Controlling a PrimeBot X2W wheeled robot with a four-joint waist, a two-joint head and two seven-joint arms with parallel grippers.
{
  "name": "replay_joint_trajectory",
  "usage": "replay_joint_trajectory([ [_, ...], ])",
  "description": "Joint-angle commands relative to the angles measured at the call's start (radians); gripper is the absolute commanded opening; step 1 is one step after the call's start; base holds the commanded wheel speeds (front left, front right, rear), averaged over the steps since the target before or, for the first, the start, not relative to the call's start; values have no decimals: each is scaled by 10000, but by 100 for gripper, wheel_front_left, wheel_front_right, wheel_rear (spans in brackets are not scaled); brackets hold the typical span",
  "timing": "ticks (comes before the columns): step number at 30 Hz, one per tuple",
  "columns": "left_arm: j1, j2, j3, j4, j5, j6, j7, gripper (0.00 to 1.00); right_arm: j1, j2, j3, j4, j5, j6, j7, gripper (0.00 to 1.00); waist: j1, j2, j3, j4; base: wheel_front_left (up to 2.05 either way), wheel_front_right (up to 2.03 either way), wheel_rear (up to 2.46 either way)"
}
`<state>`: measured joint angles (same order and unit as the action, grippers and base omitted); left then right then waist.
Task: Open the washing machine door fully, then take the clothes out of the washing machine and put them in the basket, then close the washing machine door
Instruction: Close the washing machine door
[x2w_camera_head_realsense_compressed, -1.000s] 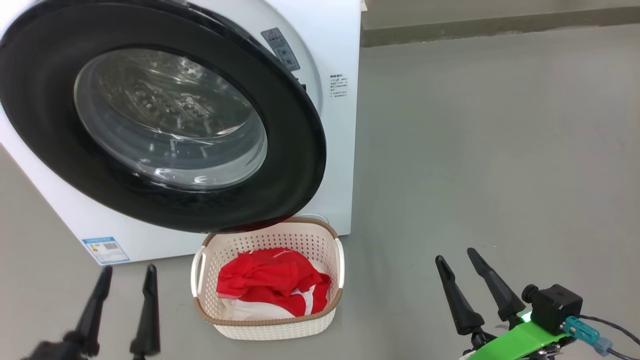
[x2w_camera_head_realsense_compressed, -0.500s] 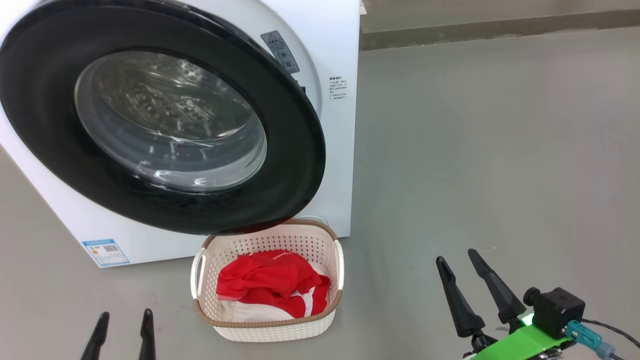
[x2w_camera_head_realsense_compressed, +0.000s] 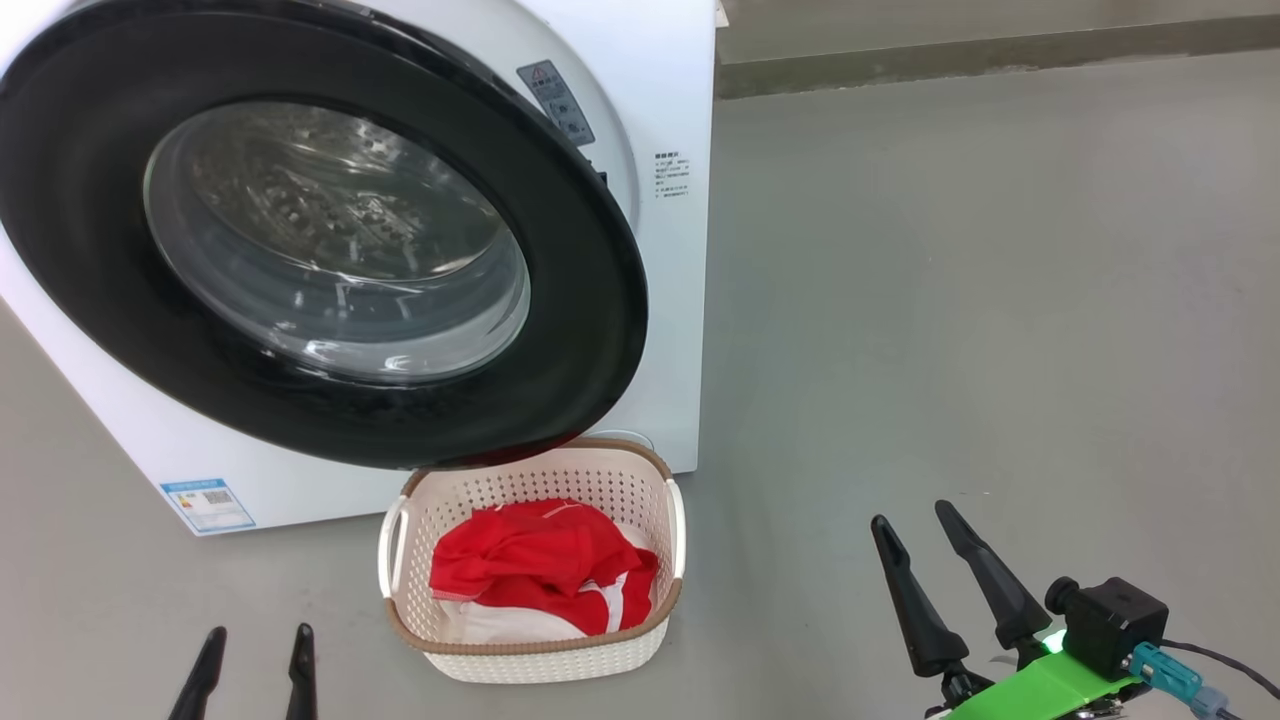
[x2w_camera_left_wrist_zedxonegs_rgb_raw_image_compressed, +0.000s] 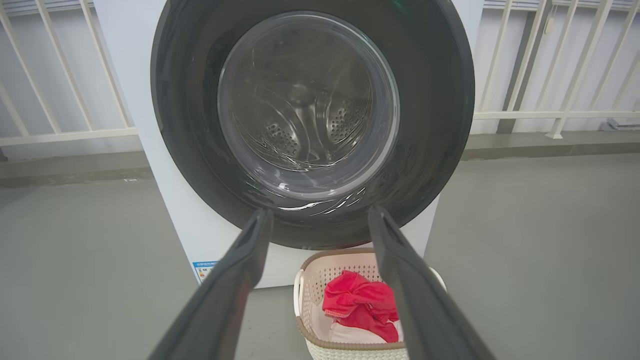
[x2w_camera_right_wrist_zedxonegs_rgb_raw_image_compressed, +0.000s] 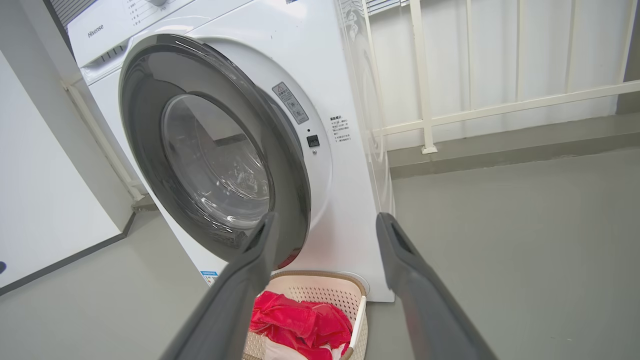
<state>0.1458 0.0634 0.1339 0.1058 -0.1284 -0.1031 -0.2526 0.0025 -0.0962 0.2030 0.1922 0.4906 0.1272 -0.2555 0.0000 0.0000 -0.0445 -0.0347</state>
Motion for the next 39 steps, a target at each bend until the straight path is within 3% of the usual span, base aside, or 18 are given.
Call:
replay_joint_trajectory([
  [1,-283,39,377,-190,115,-70,-91,100,-151,-35,151,-258,-103,35,-63,100,0,0,8,1,0,0,0],
  [14,-296,-12,311,-201,420,-183,-91,100,-213,-62,210,-172,-101,35,-63,100,0,0,61,142,0,0,0],
  [15,-305,-15,278,-195,442,-189,-91,100,-236,-72,251,-152,-61,35,-63,43,0,0,66,168,0,0,0],
  [16,-315,-18,253,-193,455,-194,-91,100,-267,-82,273,-146,-34,35,-63,2,0,0,71,194,0,0,0],
  [29,-459,-64,-118,-204,313,-243,-91,100,-1261,-74,615,860,225,35,-63,0,0,0,184,794,0,0,0],
  [39,-751,-65,-547,-93,229,-267,-91,100,-3205,-63,1776,2648,768,35,-63,0,0,0,495,1565,0,0,0],
])
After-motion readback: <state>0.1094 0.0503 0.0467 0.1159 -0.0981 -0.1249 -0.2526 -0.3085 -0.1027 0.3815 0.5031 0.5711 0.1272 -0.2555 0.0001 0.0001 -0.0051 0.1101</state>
